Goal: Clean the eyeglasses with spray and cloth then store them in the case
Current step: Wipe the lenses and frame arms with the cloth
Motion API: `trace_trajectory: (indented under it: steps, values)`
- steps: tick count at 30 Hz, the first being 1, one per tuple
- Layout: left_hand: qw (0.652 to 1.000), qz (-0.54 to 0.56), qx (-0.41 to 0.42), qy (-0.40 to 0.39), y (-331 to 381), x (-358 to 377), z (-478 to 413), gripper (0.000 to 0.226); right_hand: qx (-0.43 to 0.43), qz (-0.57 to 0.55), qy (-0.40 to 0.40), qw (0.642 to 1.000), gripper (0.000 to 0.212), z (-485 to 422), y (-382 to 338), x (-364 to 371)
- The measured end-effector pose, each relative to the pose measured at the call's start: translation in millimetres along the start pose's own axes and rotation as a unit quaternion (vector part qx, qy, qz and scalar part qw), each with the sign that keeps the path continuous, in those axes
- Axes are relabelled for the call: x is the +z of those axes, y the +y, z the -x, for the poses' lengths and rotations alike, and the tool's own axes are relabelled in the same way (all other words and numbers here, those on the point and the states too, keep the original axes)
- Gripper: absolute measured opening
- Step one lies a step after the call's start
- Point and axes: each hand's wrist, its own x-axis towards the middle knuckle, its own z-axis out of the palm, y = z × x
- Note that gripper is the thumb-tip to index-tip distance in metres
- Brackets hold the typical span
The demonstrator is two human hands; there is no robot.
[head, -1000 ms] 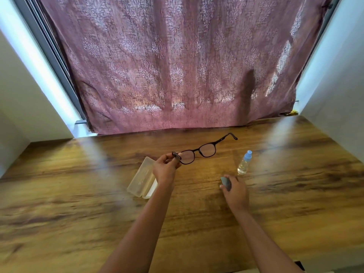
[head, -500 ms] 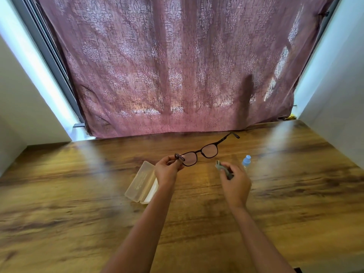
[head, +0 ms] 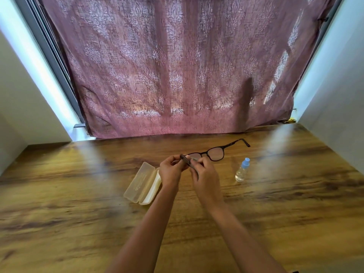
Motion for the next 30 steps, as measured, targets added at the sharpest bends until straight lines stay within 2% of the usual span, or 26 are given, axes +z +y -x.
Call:
trace_trajectory:
  steps: [4, 11, 20, 25, 30]
  values:
    - [1.000, 0.002, 0.012, 0.004, -0.4, 0.0, 3.1, 0.010, -0.015, 0.021, -0.024, 0.999, 0.024, 5.8, 1.3, -5.6]
    - [0.999, -0.035, 0.011, 0.000, 0.1, 2.0, 1.1, 0.006, 0.034, 0.053, -0.002, 0.998, 0.026, -8.6, 9.3, -6.7]
    - [0.999, -0.027, 0.016, 0.010, 5.0, -0.9, 1.2, 0.007, -0.021, 0.056, -0.021, 0.998, 0.038, 7.2, 3.0, -1.9]
    - [0.999, -0.042, 0.019, 0.000, 5.9, -2.0, -2.0, 0.003, -0.007, 0.109, 0.000, 0.994, 0.037, 0.5, 12.7, -6.0]
    - [0.999, -0.032, 0.025, -0.012, 7.4, 1.4, -0.6, 0.007, -0.011, 0.092, 0.024, 0.995, 0.037, -2.4, -1.1, 6.8]
